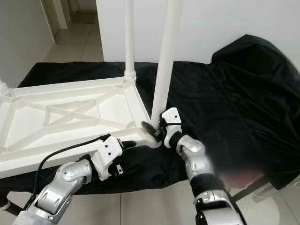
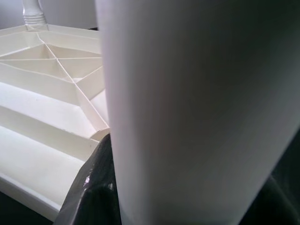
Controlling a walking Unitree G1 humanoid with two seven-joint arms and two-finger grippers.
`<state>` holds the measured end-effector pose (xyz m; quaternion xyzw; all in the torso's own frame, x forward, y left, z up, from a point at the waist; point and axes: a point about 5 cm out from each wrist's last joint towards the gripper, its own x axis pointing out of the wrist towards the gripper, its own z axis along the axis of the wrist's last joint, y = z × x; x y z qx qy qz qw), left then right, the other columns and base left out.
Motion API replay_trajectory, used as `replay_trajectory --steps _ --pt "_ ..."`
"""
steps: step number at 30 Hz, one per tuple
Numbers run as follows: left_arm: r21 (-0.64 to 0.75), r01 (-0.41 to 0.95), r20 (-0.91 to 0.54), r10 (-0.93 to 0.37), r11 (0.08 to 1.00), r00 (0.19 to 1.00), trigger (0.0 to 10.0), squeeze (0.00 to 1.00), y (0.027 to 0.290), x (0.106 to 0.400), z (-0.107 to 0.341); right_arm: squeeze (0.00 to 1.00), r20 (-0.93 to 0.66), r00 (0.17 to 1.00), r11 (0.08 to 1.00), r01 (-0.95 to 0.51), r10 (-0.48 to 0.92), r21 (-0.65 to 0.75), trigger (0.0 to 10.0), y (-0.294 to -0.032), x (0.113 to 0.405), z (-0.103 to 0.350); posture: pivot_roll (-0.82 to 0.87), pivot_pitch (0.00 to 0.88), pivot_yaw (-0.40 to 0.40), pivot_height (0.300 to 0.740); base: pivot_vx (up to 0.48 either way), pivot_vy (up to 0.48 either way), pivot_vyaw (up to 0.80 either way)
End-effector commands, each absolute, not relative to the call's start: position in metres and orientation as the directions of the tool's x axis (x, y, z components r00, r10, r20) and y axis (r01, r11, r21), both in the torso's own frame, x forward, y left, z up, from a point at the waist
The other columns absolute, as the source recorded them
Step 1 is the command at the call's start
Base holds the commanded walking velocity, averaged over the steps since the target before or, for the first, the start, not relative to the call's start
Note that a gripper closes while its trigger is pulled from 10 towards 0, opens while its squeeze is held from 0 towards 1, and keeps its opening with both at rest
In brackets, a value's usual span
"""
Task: Building children table
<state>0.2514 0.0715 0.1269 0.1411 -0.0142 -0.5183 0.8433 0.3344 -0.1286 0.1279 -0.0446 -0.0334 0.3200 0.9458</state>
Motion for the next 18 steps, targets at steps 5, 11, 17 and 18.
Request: replay_trajectory --steps 5,11,17,18 --pt "0.283 0.793 -0.090 -0.809 0.539 0.581 10.0 0.00 0.077 0.260 0.129 0.00 0.027 0.822 0.821 -0.565 0.568 -0.083 10.0 -0.127 0.329 0.123 0.02 0.000 -0.026 0.740 0.000 0.000 0.00" --pt "0.287 0.791 -0.095 -0.806 0.540 0.584 10.0 0.00 0.079 0.259 0.128 0.00 0.048 0.871 0.872 -0.487 0.490 -0.053 10.0 -0.125 0.324 0.125 0.02 0.002 -0.026 0.740 0.000 0.000 0.00" --pt "0.287 0.787 -0.103 -0.799 0.546 0.592 10.0 0.00 0.084 0.260 0.126 0.00 0.044 0.935 0.936 -0.353 0.353 -0.004 10.0 -0.126 0.318 0.123 0.02 0.003 -0.024 0.740 0.000 0.000 0.00" --pt "0.288 0.785 -0.109 -0.796 0.548 0.595 10.0 0.00 0.086 0.260 0.125 0.00 0.036 0.961 0.961 -0.276 0.275 0.018 10.0 -0.125 0.315 0.121 0.02 0.005 -0.025 0.740 0.000 0.000 0.00"
